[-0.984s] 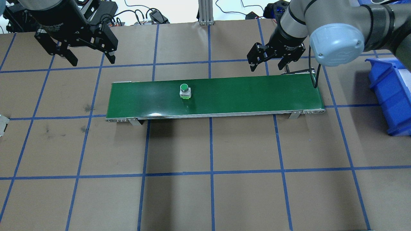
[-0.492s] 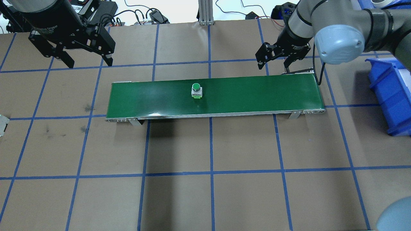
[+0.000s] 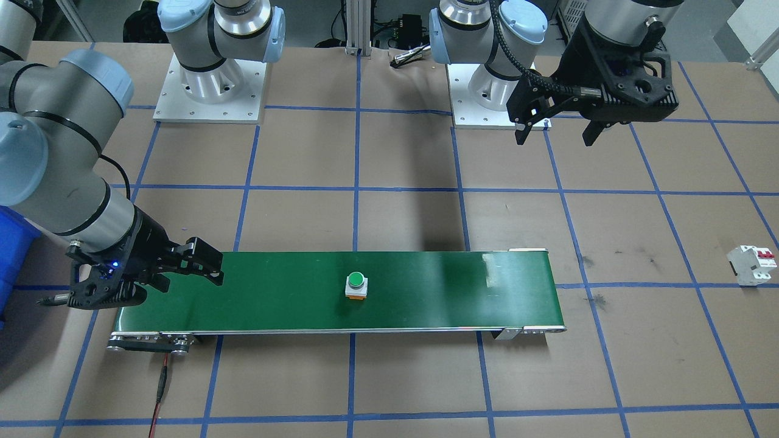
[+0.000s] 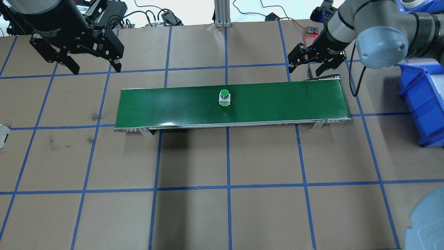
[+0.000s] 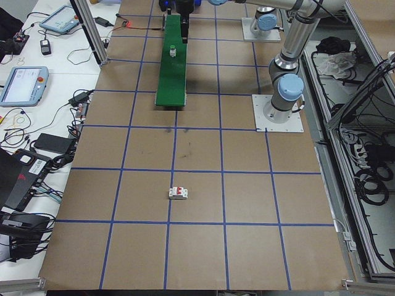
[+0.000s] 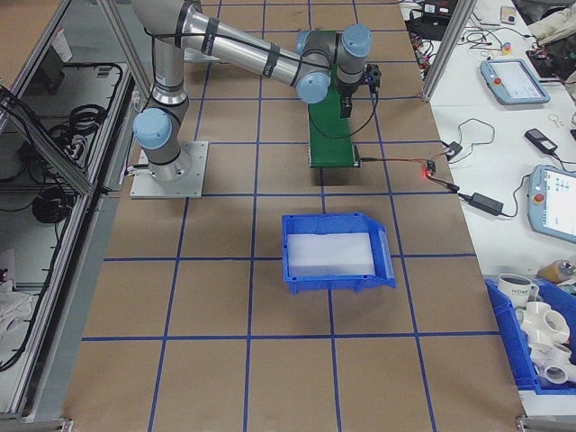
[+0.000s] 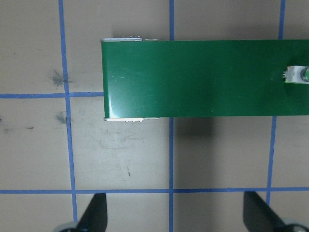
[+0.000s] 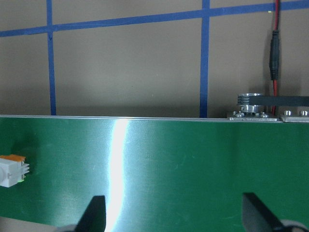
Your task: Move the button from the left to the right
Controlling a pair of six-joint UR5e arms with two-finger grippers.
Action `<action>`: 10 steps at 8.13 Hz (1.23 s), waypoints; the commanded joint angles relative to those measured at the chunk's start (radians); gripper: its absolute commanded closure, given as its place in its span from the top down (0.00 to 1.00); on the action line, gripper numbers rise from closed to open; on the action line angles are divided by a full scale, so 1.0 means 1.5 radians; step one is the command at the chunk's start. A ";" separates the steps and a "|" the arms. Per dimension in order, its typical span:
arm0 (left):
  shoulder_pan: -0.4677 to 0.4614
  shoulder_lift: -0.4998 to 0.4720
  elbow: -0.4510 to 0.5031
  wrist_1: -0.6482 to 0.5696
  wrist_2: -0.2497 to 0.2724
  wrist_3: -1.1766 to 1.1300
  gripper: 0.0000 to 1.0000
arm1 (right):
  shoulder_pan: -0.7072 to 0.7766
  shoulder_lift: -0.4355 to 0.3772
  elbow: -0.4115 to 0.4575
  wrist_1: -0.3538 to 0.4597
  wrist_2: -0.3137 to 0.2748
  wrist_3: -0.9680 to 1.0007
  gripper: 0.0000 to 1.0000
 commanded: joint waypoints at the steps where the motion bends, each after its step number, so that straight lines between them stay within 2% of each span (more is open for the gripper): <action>1: 0.000 0.000 0.000 -0.002 0.000 0.001 1.00 | -0.001 0.016 0.008 0.003 0.016 0.029 1.00; 3: 0.000 0.002 0.000 -0.003 0.000 0.001 1.00 | -0.001 0.017 0.013 0.002 0.061 0.055 1.00; 5: 0.000 0.003 0.000 -0.003 -0.001 0.000 1.00 | -0.001 0.017 0.018 0.002 0.076 0.066 0.98; 9: -0.007 0.002 -0.001 -0.004 -0.002 -0.003 1.00 | -0.001 0.018 0.041 0.001 0.086 0.068 0.99; 10: -0.010 0.002 -0.001 -0.004 -0.001 -0.004 1.00 | -0.001 0.025 0.041 0.001 0.099 0.068 0.99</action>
